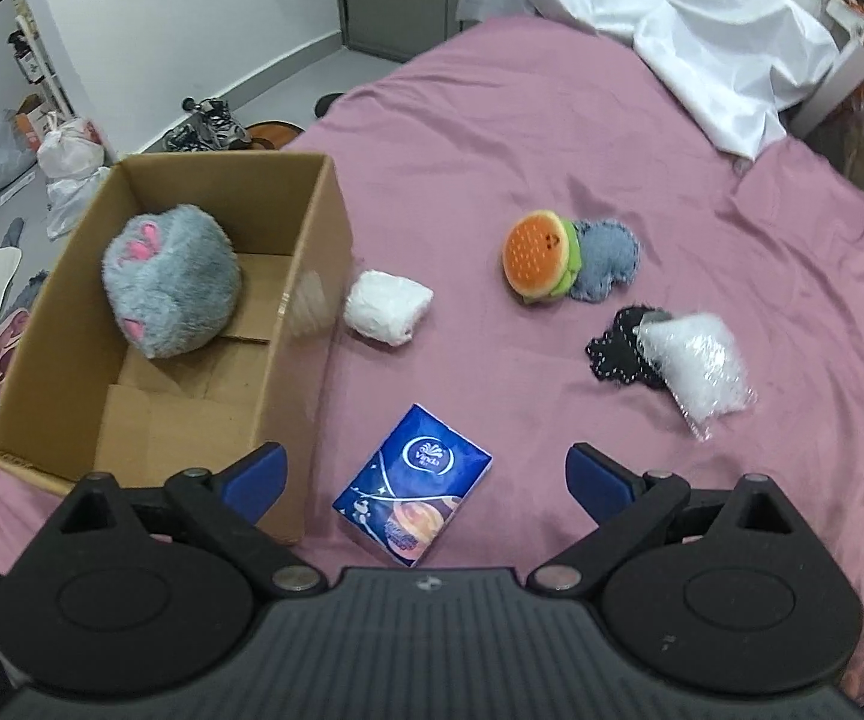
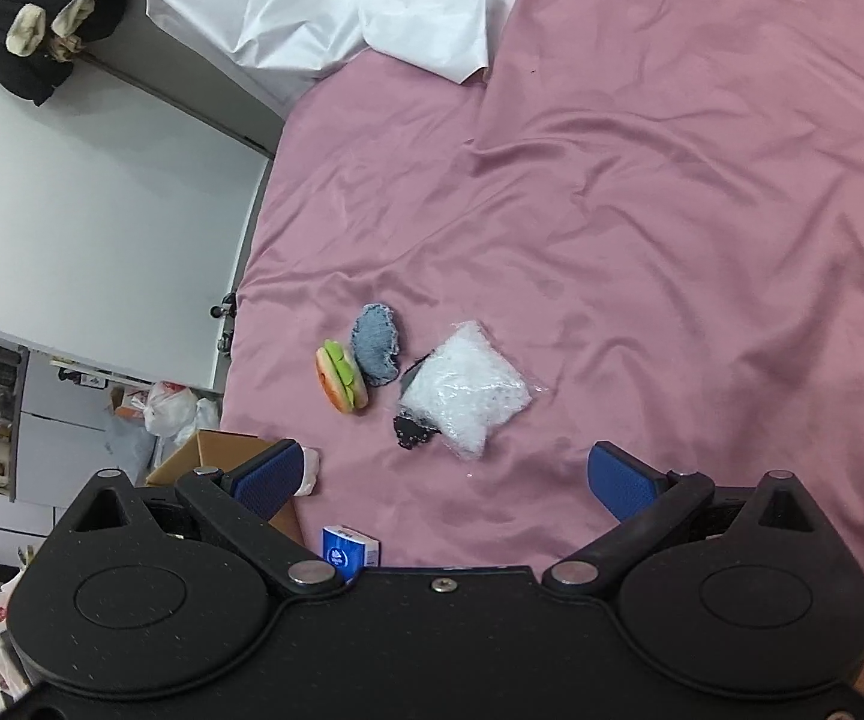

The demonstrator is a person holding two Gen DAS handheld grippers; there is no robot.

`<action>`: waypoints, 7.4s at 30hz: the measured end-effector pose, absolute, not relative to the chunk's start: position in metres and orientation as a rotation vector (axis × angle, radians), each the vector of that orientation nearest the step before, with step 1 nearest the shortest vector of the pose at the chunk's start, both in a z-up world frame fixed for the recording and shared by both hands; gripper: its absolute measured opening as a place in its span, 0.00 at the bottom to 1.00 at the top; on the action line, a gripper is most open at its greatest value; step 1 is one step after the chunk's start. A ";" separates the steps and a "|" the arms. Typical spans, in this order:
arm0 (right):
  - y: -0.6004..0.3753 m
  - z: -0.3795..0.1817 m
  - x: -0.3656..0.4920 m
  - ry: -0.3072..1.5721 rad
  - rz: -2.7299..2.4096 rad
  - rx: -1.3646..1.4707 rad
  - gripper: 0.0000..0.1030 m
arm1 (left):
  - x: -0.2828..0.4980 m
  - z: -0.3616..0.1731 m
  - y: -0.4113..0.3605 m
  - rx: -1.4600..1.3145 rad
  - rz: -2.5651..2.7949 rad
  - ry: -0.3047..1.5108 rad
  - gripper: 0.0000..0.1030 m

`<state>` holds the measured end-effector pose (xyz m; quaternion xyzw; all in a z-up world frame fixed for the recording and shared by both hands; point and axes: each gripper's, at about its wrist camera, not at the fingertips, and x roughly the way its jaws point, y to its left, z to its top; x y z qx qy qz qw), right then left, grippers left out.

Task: Organize soft objects
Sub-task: 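Reach the left tool to the blue tissue pack and close on it, then lift the tissue pack with the left tool while the right tool grasps the plastic bag, then drop the tissue pack into the box with the left tool while the right tool drops the bag in, then withdraw both open tools from the box toward the burger plush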

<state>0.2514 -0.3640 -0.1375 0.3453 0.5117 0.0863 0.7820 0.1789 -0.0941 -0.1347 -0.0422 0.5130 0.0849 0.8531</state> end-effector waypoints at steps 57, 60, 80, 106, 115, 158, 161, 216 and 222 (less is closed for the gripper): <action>-0.320 -0.218 0.319 1.320 0.102 0.781 0.73 | 0.222 -0.201 -0.109 0.010 0.110 1.145 0.55; -0.322 -0.218 0.321 1.311 0.080 0.800 0.74 | 0.221 -0.186 -0.111 -0.018 0.110 1.117 0.55; -0.318 -0.199 0.305 1.191 0.105 0.732 0.40 | 0.209 -0.102 -0.087 -0.092 0.163 0.941 0.55; -0.287 -0.118 0.267 0.902 0.431 0.595 0.40 | 0.176 -0.043 -0.016 -0.137 0.255 0.796 0.55; -0.261 -0.100 0.263 0.809 0.565 0.513 0.40 | 0.179 -0.043 0.016 -0.158 0.300 0.794 0.55; -0.108 -0.103 0.279 0.840 0.789 0.250 0.47 | 0.194 -0.103 0.120 -0.298 0.368 0.946 0.76; -0.114 -0.098 0.282 0.862 0.770 0.274 0.72 | 0.196 -0.106 0.118 -0.282 0.371 0.962 0.79; -0.269 -0.057 0.280 0.934 0.465 0.385 1.00 | 0.191 -0.047 -0.026 -0.179 0.174 0.911 1.00; -0.278 -0.064 0.282 0.944 0.419 0.417 1.00 | 0.201 -0.052 -0.041 -0.186 0.183 0.929 1.00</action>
